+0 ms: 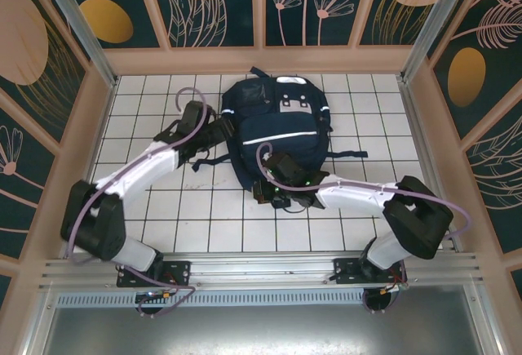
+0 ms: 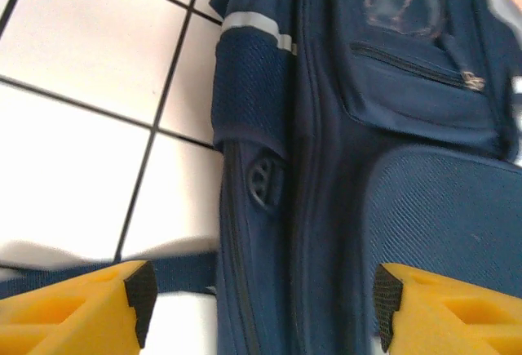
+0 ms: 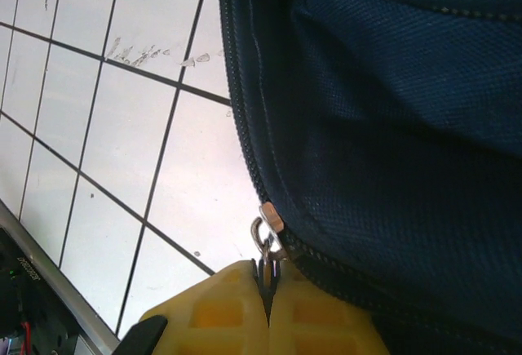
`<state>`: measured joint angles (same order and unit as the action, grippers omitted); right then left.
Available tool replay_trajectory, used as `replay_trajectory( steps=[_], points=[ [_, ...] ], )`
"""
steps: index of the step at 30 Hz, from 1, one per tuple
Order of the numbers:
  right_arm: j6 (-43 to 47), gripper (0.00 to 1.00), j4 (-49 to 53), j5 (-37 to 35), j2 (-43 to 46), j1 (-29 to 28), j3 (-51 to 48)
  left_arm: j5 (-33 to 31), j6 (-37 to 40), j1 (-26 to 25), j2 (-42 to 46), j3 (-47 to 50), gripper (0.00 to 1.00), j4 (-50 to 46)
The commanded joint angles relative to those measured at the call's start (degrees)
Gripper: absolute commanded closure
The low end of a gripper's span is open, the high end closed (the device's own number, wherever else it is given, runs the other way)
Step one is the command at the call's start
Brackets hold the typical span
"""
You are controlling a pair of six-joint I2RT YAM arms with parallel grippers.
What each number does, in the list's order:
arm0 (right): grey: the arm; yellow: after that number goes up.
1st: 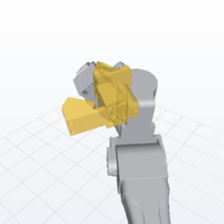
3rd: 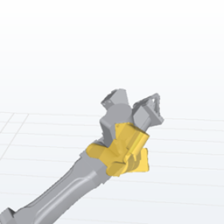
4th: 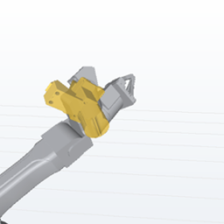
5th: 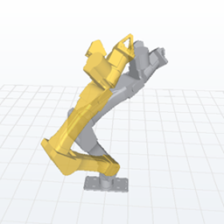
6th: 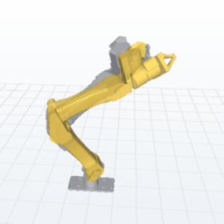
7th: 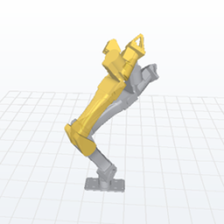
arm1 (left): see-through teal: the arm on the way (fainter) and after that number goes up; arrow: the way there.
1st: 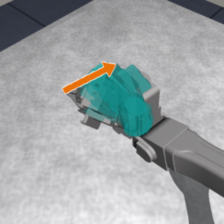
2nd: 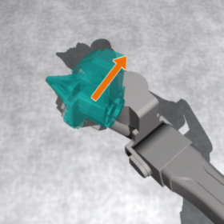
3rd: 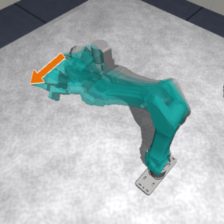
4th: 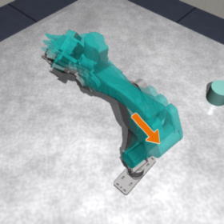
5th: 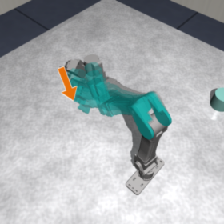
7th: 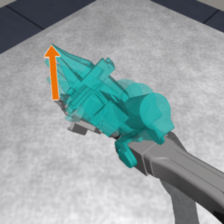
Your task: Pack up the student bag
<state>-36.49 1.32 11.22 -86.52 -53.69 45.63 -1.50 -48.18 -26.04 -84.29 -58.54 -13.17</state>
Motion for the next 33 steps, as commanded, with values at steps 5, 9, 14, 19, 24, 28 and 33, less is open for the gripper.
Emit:
replay_trajectory(
  steps=[5, 9, 14, 19, 24, 28, 33],
  points=[
    [-0.57, 1.00, -4.51, 3.56, -3.88, -0.27, 2.89, 11.69, -13.19, -1.74, 8.20, 16.30, 0.28, 6.50],
    [-1.21, 1.00, -5.64, 4.41, -4.71, -0.27, 3.06, 13.98, -17.24, -3.48, 8.48, 18.62, 0.30, 9.43],
    [-1.54, 1.00, -5.55, 3.92, -4.10, -0.55, 2.46, 14.50, -17.52, -4.87, 4.73, 16.99, 0.31, 11.19],
    [-2.58, 1.00, -6.23, 3.39, -2.62, -0.67, 0.73, 14.71, -18.29, -7.01, 0.30, 15.41, 0.35, 14.40],
    [-2.97, 1.00, -5.96, 2.32, -1.28, -0.65, 0.03, 14.39, -18.43, -7.94, -3.59, 14.98, 0.38, 15.61],
    [-3.31, 1.00, -5.81, 1.88, -0.84, -0.66, -0.32, 12.89, -18.40, -7.96, -4.79, 15.17, 0.53, 16.93],
    [-3.83, 1.00, -5.13, 0.47, 0.50, -0.64, -2.06, 11.06, -17.34, -7.93, -5.07, 14.60, 0.79, 16.01]
  ],
)
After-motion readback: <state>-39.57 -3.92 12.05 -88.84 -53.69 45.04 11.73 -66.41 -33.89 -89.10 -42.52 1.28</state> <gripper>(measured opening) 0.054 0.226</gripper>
